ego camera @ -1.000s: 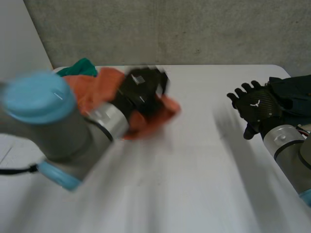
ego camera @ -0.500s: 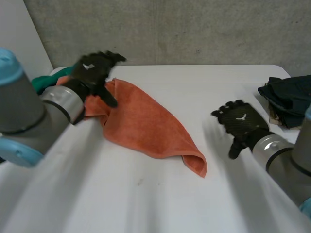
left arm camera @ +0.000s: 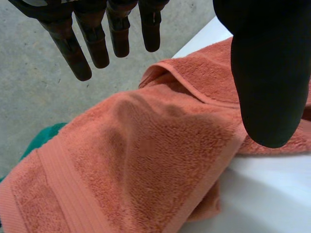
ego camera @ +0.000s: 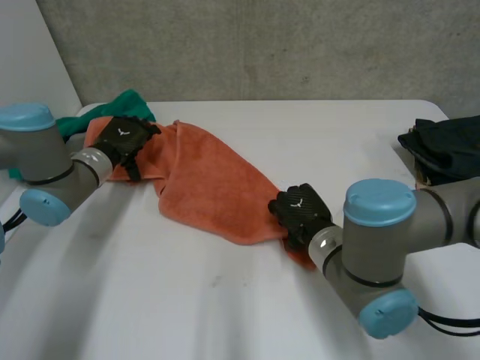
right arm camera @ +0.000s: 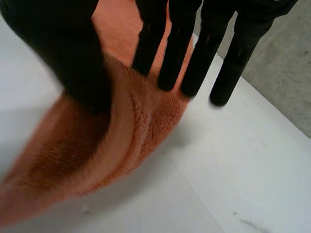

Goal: Fold the laundry.

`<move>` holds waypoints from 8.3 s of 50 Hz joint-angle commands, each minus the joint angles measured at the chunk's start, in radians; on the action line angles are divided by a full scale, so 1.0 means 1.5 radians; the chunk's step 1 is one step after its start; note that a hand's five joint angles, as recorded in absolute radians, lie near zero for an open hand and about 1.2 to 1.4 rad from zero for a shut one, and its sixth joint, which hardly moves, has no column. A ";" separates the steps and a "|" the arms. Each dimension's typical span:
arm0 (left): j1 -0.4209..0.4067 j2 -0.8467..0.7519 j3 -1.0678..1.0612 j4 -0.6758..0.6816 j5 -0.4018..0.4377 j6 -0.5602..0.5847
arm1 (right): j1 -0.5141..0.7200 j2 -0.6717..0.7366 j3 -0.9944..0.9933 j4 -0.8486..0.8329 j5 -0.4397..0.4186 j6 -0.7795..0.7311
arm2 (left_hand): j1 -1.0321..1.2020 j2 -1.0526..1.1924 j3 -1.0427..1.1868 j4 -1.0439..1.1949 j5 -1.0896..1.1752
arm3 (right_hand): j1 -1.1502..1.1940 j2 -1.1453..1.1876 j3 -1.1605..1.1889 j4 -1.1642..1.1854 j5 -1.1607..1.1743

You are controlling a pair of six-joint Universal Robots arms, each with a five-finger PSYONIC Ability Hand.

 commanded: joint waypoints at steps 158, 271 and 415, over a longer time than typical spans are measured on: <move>-0.171 0.224 -0.411 0.285 -0.143 -0.068 | -0.193 -0.104 -0.078 0.064 -0.037 -0.022 | 0.763 0.757 0.757 0.762 0.767 | 0.317 0.308 0.320 0.320 0.332; -0.039 0.097 0.210 0.290 -0.120 -0.096 | -0.270 -0.025 -0.619 0.069 0.037 -0.061 | 0.765 0.758 0.759 0.763 0.769 | 0.317 0.308 0.320 0.320 0.332; -0.126 0.419 -0.510 0.167 -0.115 -0.061 | -0.529 -0.132 0.101 0.093 -0.340 -0.136 | -0.050 -0.056 -0.056 -0.051 -0.046 | -0.313 -0.322 -0.310 -0.311 -0.298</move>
